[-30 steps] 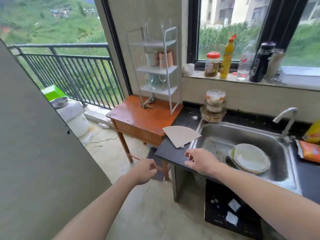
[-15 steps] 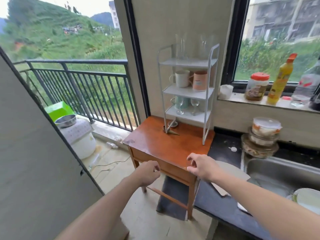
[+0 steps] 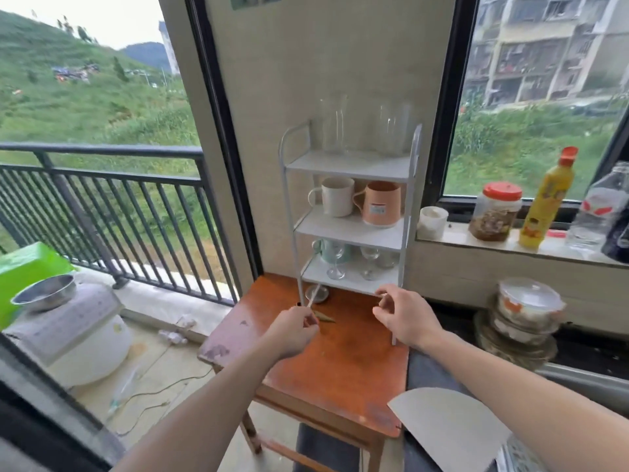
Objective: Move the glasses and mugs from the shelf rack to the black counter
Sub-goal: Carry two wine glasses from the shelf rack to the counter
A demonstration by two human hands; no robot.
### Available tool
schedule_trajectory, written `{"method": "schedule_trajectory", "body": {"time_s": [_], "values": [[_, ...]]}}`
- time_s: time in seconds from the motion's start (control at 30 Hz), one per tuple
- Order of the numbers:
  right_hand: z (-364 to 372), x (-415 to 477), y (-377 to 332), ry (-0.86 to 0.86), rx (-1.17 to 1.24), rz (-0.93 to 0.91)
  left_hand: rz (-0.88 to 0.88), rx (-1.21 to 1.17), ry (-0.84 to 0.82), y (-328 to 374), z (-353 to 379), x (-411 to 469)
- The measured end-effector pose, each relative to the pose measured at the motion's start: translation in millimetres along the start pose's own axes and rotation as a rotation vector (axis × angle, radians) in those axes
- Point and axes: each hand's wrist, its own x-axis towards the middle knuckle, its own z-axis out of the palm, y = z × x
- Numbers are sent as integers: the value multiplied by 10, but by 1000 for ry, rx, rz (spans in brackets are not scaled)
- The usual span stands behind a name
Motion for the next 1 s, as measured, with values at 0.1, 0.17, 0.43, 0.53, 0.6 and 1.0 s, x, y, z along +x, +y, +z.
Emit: {"method": "schedule_trajectory", "body": {"time_s": [0.1,0.17,0.43,0.53,0.6,1.0], "values": [[110,397,46,16,46,55,-16,-23,23,-5,-96,396],[244,612,93,28,82,90,-33,-64,49,-51,-134,648],[717,1360,396,107,325,382,-102,-403,38,-197,12,1578],[882,1625,466,197,471,448,-81,-507,-4,-249,66,1966],[997,1796,513,276,535,503,-34,-532,-10,-283,110,2217],[1311,2095,701,384,622,493,220,-679,-7,-421,417,3032]]}}
